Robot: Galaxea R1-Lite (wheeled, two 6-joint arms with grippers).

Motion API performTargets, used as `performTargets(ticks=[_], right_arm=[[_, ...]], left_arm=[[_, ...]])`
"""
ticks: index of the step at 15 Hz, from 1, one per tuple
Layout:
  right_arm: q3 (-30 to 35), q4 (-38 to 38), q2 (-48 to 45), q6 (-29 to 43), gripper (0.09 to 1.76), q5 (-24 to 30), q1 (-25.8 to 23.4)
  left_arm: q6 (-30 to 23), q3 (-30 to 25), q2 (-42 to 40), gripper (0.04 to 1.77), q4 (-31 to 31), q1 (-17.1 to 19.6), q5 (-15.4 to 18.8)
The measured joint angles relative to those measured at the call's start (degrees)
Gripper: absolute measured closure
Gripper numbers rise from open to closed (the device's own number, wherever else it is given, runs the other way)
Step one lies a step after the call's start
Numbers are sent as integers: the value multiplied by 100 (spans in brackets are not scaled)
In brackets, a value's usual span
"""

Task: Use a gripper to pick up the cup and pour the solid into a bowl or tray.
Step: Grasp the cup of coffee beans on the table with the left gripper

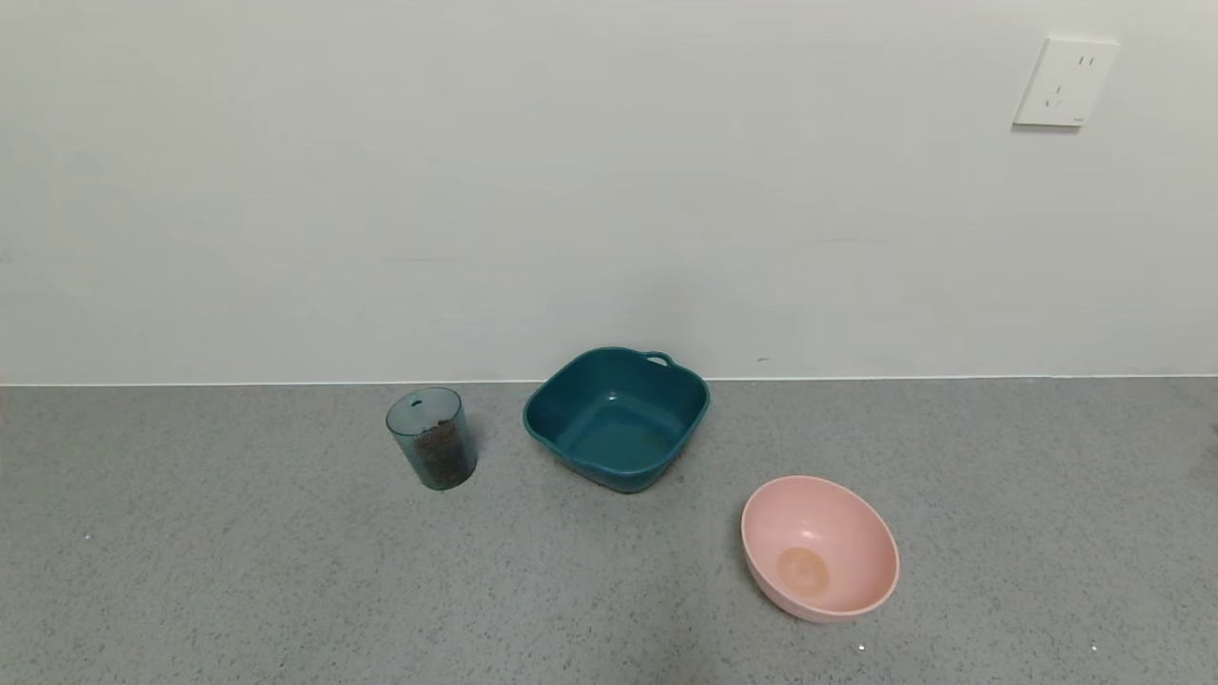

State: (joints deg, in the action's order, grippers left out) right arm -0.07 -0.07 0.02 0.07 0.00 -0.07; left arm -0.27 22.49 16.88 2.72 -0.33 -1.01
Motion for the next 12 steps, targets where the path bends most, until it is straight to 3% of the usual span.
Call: performTargets(ticks=[12], right_arm=[[0,0,0,0,14,0,0]], left_arm=[[0,0,0,9,0,0,0]])
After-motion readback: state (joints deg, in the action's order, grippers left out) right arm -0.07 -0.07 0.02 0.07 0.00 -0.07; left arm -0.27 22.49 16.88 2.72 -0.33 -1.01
